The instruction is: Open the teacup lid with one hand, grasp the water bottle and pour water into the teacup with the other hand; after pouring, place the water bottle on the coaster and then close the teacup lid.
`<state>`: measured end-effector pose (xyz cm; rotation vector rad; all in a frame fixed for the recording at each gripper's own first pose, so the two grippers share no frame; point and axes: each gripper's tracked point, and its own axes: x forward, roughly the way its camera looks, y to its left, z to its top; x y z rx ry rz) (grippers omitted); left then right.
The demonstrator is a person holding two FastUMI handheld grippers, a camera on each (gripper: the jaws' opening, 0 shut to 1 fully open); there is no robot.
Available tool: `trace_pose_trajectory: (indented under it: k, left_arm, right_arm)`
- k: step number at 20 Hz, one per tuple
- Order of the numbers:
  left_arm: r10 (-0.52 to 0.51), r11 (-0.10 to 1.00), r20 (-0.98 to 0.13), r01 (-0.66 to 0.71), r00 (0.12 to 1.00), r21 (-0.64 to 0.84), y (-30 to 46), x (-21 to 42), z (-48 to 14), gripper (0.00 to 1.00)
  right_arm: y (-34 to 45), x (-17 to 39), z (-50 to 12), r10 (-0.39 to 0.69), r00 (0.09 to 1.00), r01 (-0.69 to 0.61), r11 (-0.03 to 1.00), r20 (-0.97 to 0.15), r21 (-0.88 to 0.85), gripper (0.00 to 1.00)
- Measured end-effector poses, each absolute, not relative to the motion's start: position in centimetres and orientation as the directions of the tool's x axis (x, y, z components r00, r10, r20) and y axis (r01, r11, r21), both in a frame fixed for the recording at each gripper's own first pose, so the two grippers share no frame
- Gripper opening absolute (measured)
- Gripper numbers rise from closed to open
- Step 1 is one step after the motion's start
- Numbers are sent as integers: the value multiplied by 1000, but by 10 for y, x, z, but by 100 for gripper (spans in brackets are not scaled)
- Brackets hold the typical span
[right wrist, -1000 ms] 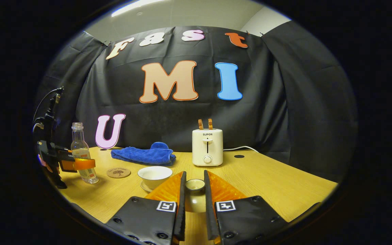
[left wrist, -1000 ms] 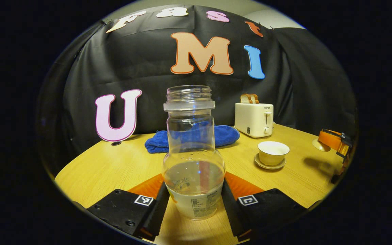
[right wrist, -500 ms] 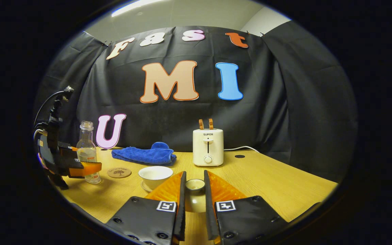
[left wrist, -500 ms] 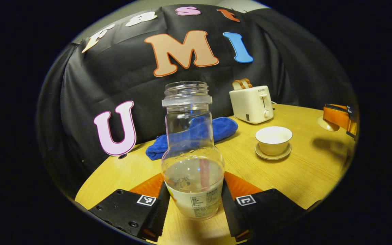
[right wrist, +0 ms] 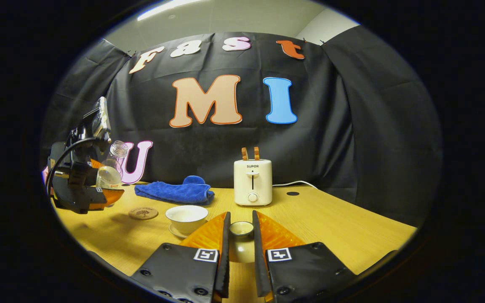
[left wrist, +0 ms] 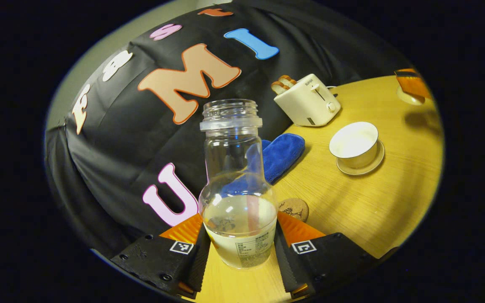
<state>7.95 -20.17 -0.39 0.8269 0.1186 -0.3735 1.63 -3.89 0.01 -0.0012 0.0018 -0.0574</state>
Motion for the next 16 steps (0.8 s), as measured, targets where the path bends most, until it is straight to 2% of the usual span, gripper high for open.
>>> trace_pose_trajectory:
  k: [5, 16]
  left_arm:
    - [-277, 418, -245, 346, 929, 840, -217, 86, 2, 69]
    - [-272, 84, -304, 338, 913, 938, -245, 99, -19, 70]
  right_arm:
    - [-47, 16, 0, -71, 997, 71, 997, -1, -2, 28]
    - [-50, 16, 0, -76, 997, 76, 997, -1, -2, 28]
